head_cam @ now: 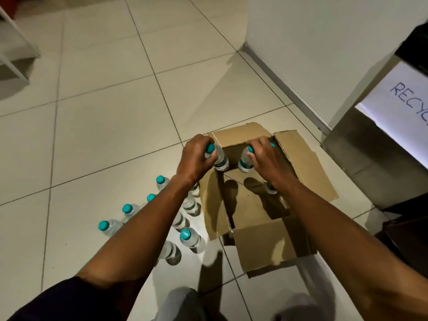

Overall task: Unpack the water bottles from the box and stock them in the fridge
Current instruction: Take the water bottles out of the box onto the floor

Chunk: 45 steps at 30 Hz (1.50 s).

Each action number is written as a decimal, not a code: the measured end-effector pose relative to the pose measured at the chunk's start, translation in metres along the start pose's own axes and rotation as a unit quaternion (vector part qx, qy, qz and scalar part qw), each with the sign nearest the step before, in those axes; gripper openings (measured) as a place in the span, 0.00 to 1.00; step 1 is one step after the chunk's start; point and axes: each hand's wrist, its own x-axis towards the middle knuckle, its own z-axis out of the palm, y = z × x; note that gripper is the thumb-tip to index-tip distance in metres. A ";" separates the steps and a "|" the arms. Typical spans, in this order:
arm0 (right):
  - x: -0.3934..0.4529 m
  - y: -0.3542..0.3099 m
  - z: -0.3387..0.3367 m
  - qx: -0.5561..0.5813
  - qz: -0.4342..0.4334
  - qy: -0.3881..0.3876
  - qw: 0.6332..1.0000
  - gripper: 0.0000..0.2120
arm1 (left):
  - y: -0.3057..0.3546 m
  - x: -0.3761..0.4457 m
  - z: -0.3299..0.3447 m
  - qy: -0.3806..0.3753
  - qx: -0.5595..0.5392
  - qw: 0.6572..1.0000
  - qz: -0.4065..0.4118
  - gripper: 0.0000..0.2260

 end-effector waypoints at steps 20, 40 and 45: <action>0.083 -0.168 0.074 0.083 -0.109 -0.021 0.990 0.16 | -0.144 -0.055 -0.095 0.106 0.038 0.972 -0.207 0.08; 0.094 -0.162 0.189 -0.053 -0.138 -0.178 0.973 0.19 | -0.193 -0.083 -0.035 -0.114 0.126 0.942 -0.290 0.10; 0.098 -0.161 0.193 -0.072 -0.105 -0.191 0.973 0.21 | -0.200 -0.074 -0.040 -0.145 0.137 0.929 -0.313 0.13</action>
